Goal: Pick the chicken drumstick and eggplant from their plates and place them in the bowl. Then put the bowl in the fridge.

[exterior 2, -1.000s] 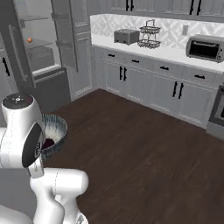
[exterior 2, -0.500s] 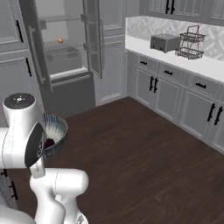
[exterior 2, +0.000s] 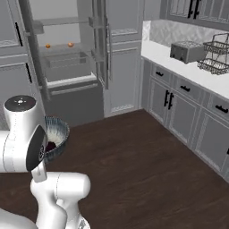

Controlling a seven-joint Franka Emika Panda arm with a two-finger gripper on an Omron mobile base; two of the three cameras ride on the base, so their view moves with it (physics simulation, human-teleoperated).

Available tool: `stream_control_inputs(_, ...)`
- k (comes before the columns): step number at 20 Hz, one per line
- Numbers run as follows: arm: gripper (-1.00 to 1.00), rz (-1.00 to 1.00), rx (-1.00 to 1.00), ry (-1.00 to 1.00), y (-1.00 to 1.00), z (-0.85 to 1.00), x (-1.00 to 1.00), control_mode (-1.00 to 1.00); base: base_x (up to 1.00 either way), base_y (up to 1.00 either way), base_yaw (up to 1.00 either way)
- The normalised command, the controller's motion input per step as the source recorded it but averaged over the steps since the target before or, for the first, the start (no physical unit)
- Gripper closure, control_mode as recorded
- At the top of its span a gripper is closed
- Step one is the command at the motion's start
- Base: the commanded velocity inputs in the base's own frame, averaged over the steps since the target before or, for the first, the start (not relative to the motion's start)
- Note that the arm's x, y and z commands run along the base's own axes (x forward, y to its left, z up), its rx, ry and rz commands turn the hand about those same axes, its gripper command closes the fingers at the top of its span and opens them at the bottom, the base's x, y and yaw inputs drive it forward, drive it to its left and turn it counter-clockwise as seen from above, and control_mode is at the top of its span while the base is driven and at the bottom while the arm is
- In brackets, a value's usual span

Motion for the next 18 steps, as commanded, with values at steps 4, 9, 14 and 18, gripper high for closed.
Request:
stream_control_inputs(4,1.0,0.0,0.0,0.0,0.0,0.0,0.0,1.0,1.0,-0.43,0.3)
stream_control_inputs(9,1.0,0.0,0.0,0.0,0.0,0.0,0.0,1.0,1.0,-0.17,0.33)
stream_control_inputs(14,1.0,0.0,0.0,0.0,0.0,0.0,0.0,1.0,1.0,-0.07,0.33)
stream_control_inputs(18,1.0,0.0,0.0,0.0,0.0,0.0,0.0,1.0,1.0,-0.04,0.29)
